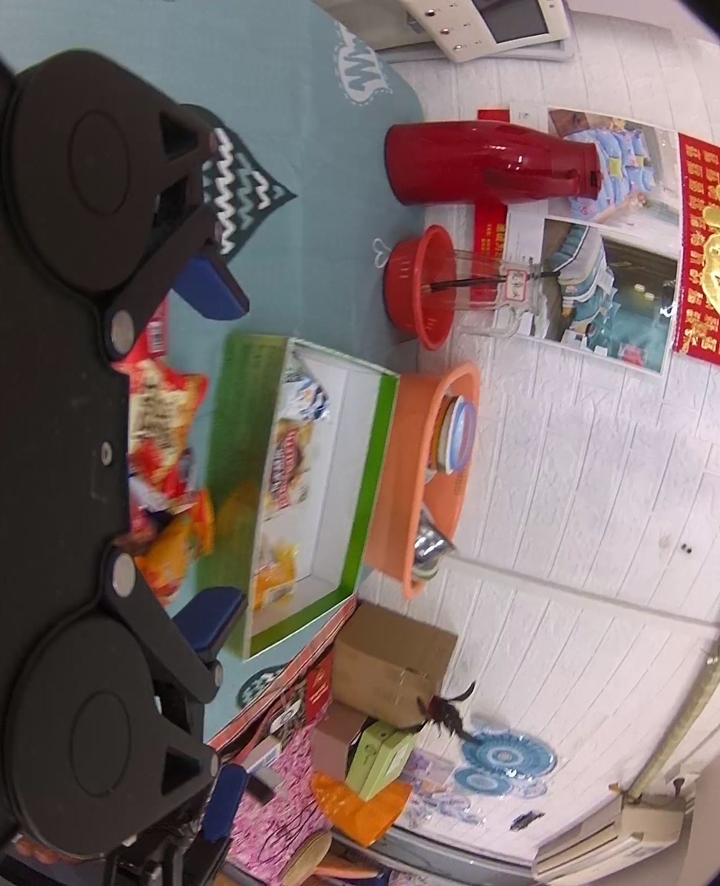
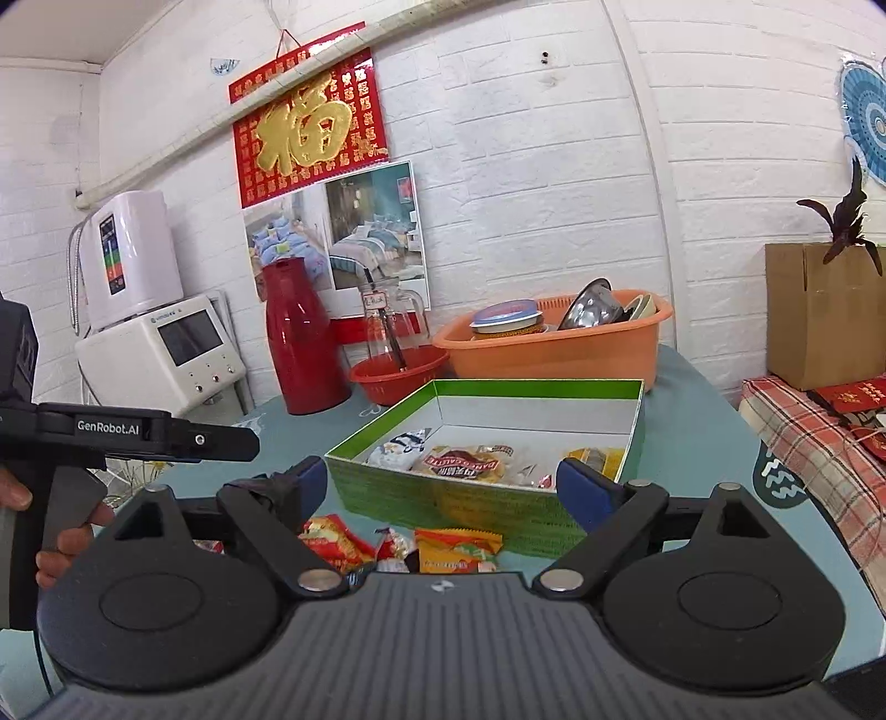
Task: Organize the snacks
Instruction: 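Grasp another yellow snack bag with the left tool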
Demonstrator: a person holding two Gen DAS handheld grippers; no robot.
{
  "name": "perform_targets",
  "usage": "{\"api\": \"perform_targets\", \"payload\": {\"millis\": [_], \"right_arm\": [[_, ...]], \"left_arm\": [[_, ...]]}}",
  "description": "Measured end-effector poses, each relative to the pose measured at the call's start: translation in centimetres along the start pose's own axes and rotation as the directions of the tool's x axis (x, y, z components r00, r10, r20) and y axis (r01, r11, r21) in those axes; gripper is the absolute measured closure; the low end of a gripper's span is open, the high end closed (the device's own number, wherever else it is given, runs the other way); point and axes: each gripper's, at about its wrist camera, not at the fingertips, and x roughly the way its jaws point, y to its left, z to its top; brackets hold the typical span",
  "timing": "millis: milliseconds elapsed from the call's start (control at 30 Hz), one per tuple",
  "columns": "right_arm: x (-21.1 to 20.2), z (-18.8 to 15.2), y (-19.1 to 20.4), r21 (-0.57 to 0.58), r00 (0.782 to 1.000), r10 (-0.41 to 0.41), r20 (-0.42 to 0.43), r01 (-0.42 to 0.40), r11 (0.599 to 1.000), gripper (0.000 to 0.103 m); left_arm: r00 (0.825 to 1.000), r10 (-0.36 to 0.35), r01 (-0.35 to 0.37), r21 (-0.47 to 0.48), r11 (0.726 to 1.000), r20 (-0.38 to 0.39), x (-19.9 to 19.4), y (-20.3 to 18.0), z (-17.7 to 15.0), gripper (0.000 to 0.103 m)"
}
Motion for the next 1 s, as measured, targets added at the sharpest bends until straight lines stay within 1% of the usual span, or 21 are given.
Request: {"api": "perform_targets", "payload": {"millis": [100, 233, 333, 433, 500, 567, 633, 767, 867, 1000], "right_arm": [[-1.5, -1.6, 0.3, -0.01, 1.0, -0.012, -0.022, 0.012, 1.0, 0.0], [-2.0, -4.0, 0.3, -0.021, 0.995, -0.054, -0.088, 0.052, 0.998, 0.0], [-1.3, -5.2, 0.1, -0.022, 0.986, -0.096, -0.135, 0.094, 0.995, 0.0], [-0.5, -5.7, -0.2, -0.046, 0.977, -0.141, -0.16, 0.135, 0.99, 0.0], [0.1, -5.9, -0.6, -0.038, 0.972, -0.147, -0.183, 0.142, 0.989, 0.0], [0.6, -6.2, -1.1, -0.021, 0.968, -0.138, -0.207, 0.137, 0.99, 0.0], [0.7, -6.6, -1.3, -0.017, 0.966, -0.129, -0.222, 0.128, 0.992, 0.0], [-0.7, -7.3, -1.6, -0.009, 0.973, -0.107, -0.207, 0.107, 0.994, 0.0], [-1.6, -7.5, -1.8, -0.023, 0.974, -0.091, -0.206, 0.089, 0.996, 0.0], [-1.8, -8.1, -2.6, -0.019, 0.969, -0.074, -0.235, 0.072, 0.997, 0.0]], "left_arm": [[1.0, -0.015, 0.015, 0.008, 1.0, -0.023, -1.1, -0.3, -1.9, 0.0], [0.997, -0.045, 0.046, 0.007, 0.999, -0.07, -1.9, -0.7, -4.3, 0.0], [0.996, -0.038, 0.04, 0.019, 0.999, -0.086, -2.6, -0.9, -6.0, 0.0], [0.993, -0.037, 0.039, 0.011, 0.999, -0.113, -3.3, -0.7, -7.4, 0.0], [0.991, -0.043, 0.044, 0.005, 0.999, -0.13, -3.7, -0.8, -8.0, 0.0], [0.988, -0.062, 0.063, 0.0, 0.998, -0.139, -3.9, -0.9, -8.2, 0.0], [0.986, -0.093, 0.093, -0.006, 0.996, -0.14, -3.8, -1.5, -7.9, 0.0], [0.973, -0.185, 0.187, 0.004, 0.982, -0.142, -2.8, -3.8, -6.7, 0.0], [0.956, -0.256, 0.264, 0.039, 0.964, -0.145, -1.3, -6.6, -6.0, 0.0], [0.931, -0.318, 0.336, 0.083, 0.938, -0.178, 1.4, -10.1, -5.7, 0.0]]}}
